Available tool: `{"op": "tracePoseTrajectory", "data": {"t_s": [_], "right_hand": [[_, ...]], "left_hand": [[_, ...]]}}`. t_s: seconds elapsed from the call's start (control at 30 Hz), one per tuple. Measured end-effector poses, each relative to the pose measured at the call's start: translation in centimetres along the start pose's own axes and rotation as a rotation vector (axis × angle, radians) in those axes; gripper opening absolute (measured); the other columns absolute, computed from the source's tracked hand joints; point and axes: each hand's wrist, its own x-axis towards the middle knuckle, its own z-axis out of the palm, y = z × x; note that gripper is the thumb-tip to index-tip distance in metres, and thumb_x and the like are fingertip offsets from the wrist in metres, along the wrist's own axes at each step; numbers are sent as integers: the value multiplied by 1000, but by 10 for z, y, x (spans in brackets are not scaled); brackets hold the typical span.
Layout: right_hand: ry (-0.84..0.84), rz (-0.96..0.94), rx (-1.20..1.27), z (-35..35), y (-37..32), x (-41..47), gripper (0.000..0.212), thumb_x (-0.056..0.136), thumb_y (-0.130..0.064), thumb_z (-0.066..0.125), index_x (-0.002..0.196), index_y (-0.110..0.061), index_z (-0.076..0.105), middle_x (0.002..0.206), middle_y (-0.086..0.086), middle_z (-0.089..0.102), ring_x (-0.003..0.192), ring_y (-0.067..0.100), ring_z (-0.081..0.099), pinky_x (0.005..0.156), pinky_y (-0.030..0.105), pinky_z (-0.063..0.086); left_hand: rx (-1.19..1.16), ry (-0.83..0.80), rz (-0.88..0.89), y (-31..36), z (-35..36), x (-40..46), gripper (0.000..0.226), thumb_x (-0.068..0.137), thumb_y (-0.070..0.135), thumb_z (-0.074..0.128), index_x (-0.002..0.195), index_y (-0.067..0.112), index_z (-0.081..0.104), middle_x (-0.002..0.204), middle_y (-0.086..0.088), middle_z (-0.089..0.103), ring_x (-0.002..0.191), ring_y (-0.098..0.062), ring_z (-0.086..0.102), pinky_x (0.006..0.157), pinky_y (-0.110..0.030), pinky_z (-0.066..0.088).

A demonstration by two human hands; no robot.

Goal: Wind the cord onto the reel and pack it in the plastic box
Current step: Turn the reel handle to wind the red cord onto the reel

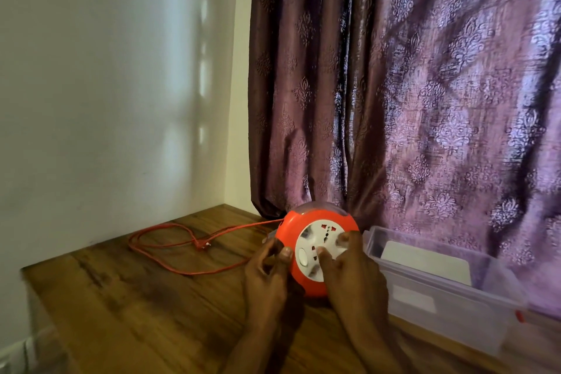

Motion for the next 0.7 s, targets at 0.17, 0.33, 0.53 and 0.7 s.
{"op": "tracePoseTrajectory", "data": {"t_s": [0.17, 0.33, 0.53, 0.7], "right_hand": [[-165, -310, -395, 7, -2, -3, 68, 94, -41, 47, 143, -50, 0, 151, 5, 21, 134, 30, 34, 99, 43, 45], [-185, -315, -418, 6, 3, -1, 69, 96, -39, 46, 142, -53, -5, 151, 6, 23, 133, 31, 37, 101, 43, 46], [-89, -136, -211, -1, 0, -1, 60, 86, -67, 44, 139, -52, 22, 127, -2, 56, 113, 27, 57, 87, 39, 48], [-62, 127, 106, 1, 2, 6, 49, 85, -65, 47, 125, -37, 44, 110, 7, 69, 98, 34, 64, 88, 39, 49]], "left_hand": [[-38, 43, -31, -1, -1, 3, 26, 78, 54, 83, 103, 49, 79, 105, 9, 84, 98, -25, 81, 87, -60, 64], [-33, -5, -12, 0, -2, 1, 33, 88, 39, 78, 119, 27, 77, 117, -4, 81, 109, -33, 77, 93, -60, 62], [-50, -38, -8, -1, 0, 0, 50, 74, 61, 82, 119, 39, 76, 123, 0, 80, 114, -29, 76, 95, -57, 61], [-48, -51, -7, -3, 2, 0, 59, 70, 72, 81, 120, 43, 75, 121, 1, 80, 110, -30, 77, 89, -59, 63]]}}
